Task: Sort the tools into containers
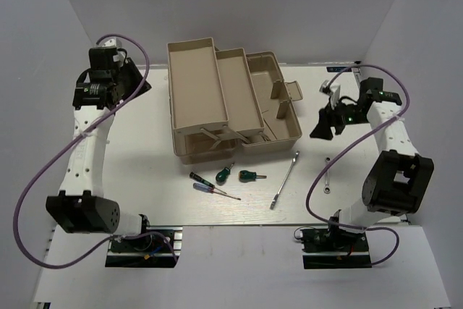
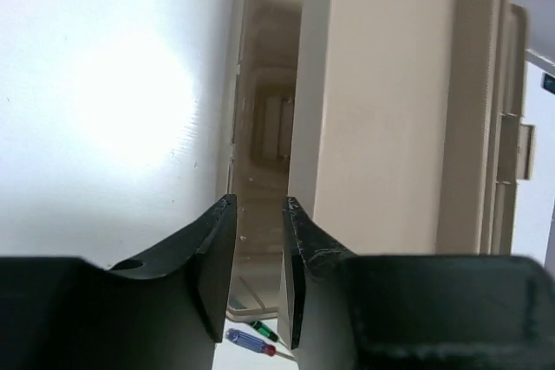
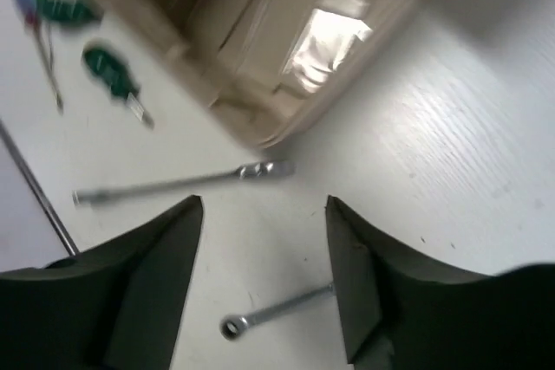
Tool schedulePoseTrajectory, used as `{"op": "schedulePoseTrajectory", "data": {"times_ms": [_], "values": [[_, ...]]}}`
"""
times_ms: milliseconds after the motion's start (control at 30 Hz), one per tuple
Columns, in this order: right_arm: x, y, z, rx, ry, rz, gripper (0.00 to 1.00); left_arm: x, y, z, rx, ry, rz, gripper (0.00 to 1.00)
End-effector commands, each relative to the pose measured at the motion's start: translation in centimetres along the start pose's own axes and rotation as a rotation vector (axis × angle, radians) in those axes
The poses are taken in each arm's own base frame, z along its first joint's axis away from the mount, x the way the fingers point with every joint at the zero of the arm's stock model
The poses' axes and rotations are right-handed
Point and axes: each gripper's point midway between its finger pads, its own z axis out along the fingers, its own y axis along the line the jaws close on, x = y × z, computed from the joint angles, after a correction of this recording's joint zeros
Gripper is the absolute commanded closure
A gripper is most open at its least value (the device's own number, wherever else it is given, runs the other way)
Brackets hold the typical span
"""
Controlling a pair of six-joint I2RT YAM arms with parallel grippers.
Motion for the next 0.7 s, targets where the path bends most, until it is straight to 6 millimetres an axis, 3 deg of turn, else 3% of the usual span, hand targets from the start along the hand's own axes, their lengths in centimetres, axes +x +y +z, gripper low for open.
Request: {"op": "schedulePoseTrajectory", "data": {"times_ms": [0, 33, 67, 100, 133, 233, 300, 333, 400, 600, 667], "values": [[2.1, 5.8, -0.8, -0.258, -0.058, -0.507, 0.34, -0.7, -0.9, -2.7, 0.043, -0.073, 0.104, 0.62], [4.4, 9.1, -1.7, -0.376, -0.019, -0.459, 0.31, -1.1, -1.8, -4.0, 0.094, -0.102, 0.15, 0.62], [5.4, 10.2, -1.9, -0.425, -0.019, -0.524, 0.25, -0.2, -2.8, -4.2, 0.168, -0.079, 0.168, 0.6], [5.7, 10.1, -1.9, -0.454, -0.053, -0.81, 0.23, 0.2, -3.3, -4.7, 0.209, -0.077, 0.191, 0.55], [6.7, 11.3, -2.0, -0.499, -0.049, -0.81, 0.22, 0.9, -3.9, -5.2, 0.252, -0.064, 0.227, 0.41], [8.3, 12.2, -1.1, -0.548, -0.068, -0.986, 0.18, 3.4, -3.1, -5.7, 0.262, -0.036, 0.262, 0.2], [8.3, 12.4, -0.2, -0.559, -0.086, -1.157, 0.17, 4.1, -2.7, -6.5, 0.264, -0.043, 0.264, 0.18], [9.6, 13.0, 0.4, -0.601, -0.088, -1.199, 0.17, 5.3, -2.5, -6.2, 0.274, -0.012, 0.252, 0.18], [9.8, 13.1, 1.4, -0.613, -0.099, -1.324, 0.16, 6.0, -2.4, -6.6, 0.286, -0.012, 0.23, 0.18], [12.8, 14.5, 3.7, -0.761, -0.067, -1.43, 0.16, 8.9, -1.6, -7.6, 0.306, 0.027, 0.194, 0.18], [13.7, 14.3, 4.4, -0.781, -0.045, -1.441, 0.17, 9.5, -1.3, -8.3, 0.306, 0.028, 0.194, 0.23]]}}
